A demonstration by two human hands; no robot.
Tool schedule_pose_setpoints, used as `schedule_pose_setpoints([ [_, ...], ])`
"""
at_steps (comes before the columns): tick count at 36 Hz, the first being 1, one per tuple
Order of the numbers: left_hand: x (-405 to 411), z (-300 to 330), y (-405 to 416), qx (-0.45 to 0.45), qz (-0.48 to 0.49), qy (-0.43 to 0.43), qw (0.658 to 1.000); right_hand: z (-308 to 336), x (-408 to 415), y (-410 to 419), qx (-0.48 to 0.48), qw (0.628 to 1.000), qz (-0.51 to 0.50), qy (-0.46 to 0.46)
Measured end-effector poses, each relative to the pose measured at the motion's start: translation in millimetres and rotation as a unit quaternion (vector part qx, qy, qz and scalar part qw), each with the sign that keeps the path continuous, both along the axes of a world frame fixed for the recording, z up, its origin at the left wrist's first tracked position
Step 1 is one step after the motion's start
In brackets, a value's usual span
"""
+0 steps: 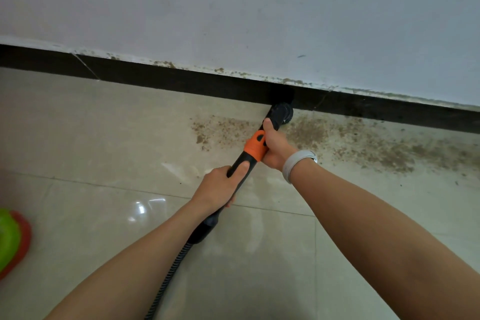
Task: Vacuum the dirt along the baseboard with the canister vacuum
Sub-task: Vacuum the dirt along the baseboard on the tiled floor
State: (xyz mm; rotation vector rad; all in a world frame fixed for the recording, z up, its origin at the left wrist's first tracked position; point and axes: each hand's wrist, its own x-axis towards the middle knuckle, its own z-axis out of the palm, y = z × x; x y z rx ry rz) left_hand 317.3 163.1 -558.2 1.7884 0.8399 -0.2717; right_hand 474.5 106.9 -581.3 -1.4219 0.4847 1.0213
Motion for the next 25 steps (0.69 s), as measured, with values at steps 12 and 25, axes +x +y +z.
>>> schedule_pose_setpoints([
  [12,-19,21,15,0.025,0.041,-0.006,0.999,25,-17,20,0.036,0.999,-0.009,-0.004],
  [25,-137,36,82,0.032,0.227,0.013,0.973,33,-143,139,0.110,0.984,0.101,0.093],
])
